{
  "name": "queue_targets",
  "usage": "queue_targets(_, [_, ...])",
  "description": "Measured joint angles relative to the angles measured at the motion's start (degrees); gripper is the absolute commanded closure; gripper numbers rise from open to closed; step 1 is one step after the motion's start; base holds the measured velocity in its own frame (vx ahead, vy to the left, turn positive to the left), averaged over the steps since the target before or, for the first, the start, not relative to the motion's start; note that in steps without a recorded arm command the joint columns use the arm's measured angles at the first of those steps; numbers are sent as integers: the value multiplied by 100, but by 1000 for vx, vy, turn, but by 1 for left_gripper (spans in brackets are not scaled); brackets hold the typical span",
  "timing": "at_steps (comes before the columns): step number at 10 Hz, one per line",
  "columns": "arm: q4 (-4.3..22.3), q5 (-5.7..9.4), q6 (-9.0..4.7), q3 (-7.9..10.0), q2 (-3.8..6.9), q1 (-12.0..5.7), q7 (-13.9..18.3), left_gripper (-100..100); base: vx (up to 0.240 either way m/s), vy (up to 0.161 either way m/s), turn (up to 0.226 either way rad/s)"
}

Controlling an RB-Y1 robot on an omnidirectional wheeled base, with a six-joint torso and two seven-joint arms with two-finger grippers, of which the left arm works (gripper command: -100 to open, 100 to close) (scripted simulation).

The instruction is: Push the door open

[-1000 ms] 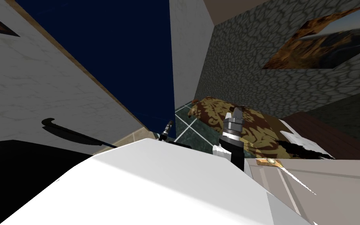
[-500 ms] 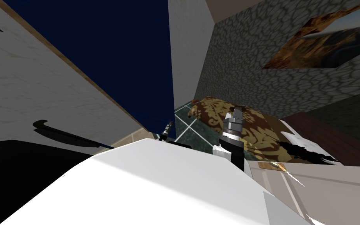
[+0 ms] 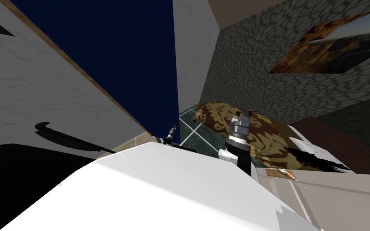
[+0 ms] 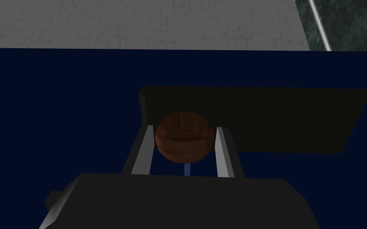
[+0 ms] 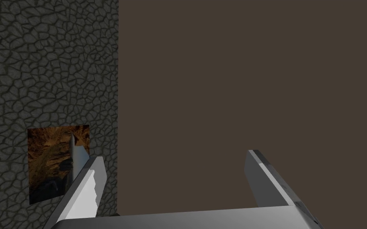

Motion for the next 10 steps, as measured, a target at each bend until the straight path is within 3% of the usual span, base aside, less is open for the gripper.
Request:
queue_targets(4, [63, 123, 67, 264, 0, -133, -80, 100, 192, -95, 78])
queue_targets(5, [151, 168, 41, 370, -28, -223, -128, 100, 162, -100, 96])
queue_targets(7, [-6, 237, 166, 515, -70, -173, -180, 100, 207, -76, 81])
queue_targets(10, [98, 345, 175, 748, -130, -275, -238, 100, 149, -73, 57])
